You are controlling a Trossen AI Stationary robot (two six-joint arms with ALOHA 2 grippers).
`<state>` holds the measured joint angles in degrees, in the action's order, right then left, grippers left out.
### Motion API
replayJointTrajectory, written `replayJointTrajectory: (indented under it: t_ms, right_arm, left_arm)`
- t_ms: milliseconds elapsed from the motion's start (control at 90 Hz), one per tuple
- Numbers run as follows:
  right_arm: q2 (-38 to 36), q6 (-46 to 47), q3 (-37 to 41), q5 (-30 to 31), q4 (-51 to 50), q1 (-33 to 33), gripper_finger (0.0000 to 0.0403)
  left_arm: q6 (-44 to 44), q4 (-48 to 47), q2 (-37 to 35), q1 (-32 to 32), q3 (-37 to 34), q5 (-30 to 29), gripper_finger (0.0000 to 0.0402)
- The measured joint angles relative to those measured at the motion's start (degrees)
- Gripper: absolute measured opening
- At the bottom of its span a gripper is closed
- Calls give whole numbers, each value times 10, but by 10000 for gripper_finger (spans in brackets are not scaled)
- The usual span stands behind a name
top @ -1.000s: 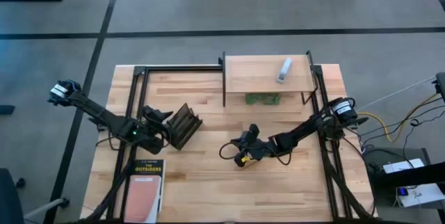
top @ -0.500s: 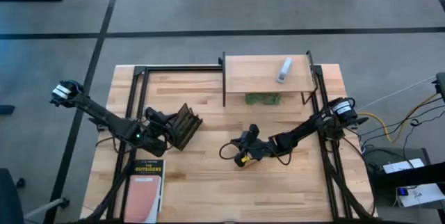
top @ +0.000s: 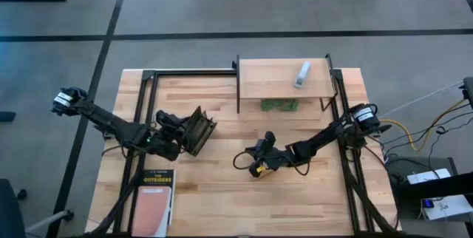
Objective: Stock shelves
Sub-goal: Put the black desk organizer on the shelf
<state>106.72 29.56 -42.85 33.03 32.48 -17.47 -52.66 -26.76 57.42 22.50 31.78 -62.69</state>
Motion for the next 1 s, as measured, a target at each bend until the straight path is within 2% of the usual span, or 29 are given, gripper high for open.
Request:
replayJointTrajectory:
  t_ms: [311,544,744,878,1000]
  right_arm:
    - [0,28,0,0,0,-5,3]
    - [0,36,0,0,0,-26,3]
    - [0,37,0,1,0,-37,3]
    - [0,49,0,1,0,-43,3]
    - [0,50,0,1,0,-47,2]
  left_arm:
    - [187,-3,-1,-78,142,91,1]
    - [337,4,-1,-114,254,147,0]
    - [401,25,12,-158,321,220,0]
    - [420,33,43,-210,354,318,0]
    - [452,56,90,-253,383,368,0]
